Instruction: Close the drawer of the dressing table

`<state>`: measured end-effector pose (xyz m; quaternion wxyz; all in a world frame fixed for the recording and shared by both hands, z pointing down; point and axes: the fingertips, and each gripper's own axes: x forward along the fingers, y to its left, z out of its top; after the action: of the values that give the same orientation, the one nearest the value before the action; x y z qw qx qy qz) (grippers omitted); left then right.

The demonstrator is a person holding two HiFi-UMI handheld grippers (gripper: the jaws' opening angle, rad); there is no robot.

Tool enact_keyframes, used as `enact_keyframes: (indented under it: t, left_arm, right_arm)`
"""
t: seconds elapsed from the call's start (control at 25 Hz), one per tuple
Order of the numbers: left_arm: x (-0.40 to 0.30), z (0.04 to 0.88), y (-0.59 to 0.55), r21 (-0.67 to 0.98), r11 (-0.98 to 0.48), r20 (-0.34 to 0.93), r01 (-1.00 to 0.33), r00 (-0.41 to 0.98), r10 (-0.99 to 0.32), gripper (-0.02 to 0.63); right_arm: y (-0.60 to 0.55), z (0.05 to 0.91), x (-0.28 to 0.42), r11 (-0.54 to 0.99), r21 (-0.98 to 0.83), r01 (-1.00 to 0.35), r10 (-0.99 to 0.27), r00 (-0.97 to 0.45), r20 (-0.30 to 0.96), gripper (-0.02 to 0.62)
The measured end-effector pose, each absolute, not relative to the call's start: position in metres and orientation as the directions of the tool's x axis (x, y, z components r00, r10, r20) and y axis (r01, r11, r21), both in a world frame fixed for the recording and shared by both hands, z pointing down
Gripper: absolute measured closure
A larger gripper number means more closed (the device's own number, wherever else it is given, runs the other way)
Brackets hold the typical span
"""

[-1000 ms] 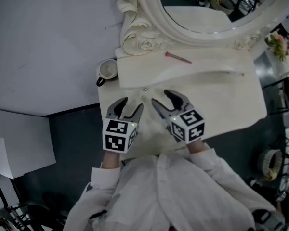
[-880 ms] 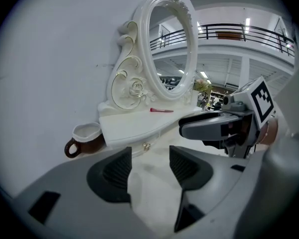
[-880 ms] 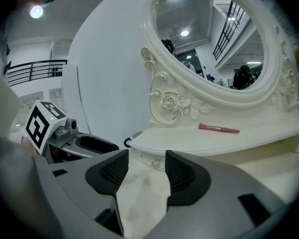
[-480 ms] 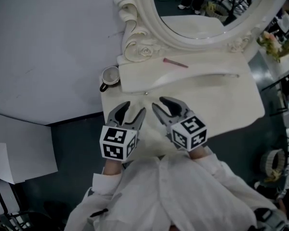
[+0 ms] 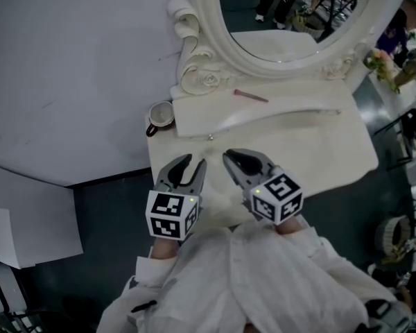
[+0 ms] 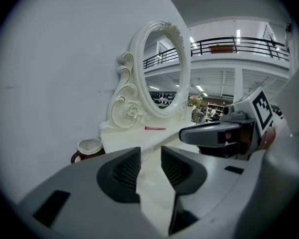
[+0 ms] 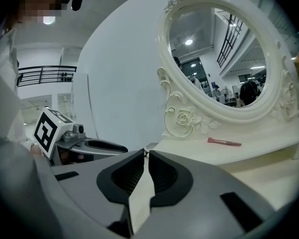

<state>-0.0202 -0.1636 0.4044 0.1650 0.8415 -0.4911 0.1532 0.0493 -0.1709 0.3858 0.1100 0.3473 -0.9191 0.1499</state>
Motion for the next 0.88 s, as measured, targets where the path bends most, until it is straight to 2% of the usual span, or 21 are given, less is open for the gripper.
enact_keyframes:
  t: [0.24, 0.52, 0.88]
  left_arm:
    - [-0.024, 0.409, -0.155, 0.142, -0.442, 0.432, -0.886, 0.457, -0.778, 0.562]
    - [-0.024, 0.425, -0.139, 0.131, -0.449, 0.495, -0.884, 0.451, -0.743, 0.586]
    - [-0.024, 0.445, -0.131, 0.159, -0.452, 0.549, -0.878, 0.459, -0.699, 0.586]
  right_arm:
    - [-0.158, 0.387, 0.042, 0.744, -0.188, -0.641, -0.577, -0.758, 0.304, 0.578]
    - [-0.144, 0.395, 0.034, 0.76, -0.184, -0.623, -0.552, -0.769, 0.321, 0.584]
    - [-0.14, 0.417, 0.036, 0.739, -0.189, -0.647, -0.552, -0.742, 0.382, 0.586]
